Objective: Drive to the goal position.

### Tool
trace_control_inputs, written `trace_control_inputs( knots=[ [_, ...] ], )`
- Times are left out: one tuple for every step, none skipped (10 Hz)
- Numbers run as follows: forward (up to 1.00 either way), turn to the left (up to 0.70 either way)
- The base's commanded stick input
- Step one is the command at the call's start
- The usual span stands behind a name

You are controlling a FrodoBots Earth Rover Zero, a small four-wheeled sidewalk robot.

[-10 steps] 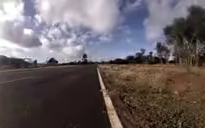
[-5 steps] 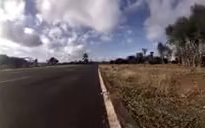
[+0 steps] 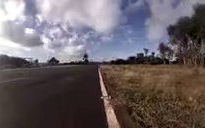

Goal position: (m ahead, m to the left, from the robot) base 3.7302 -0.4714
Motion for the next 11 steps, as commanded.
trace_control_inputs(
  knots=[
    [0.5, 0.0],
    [0.5, 0.0],
    [0.5, 0.0],
    [0.5, 0.0],
    [0.5, 0.0],
    [0.5, 0.0],
    [0.5, 0.0],
    [0.5, 0.0],
    [0.5, 0.0],
    [0.5, 0.0],
    [0.5, 0.0]
  ],
)
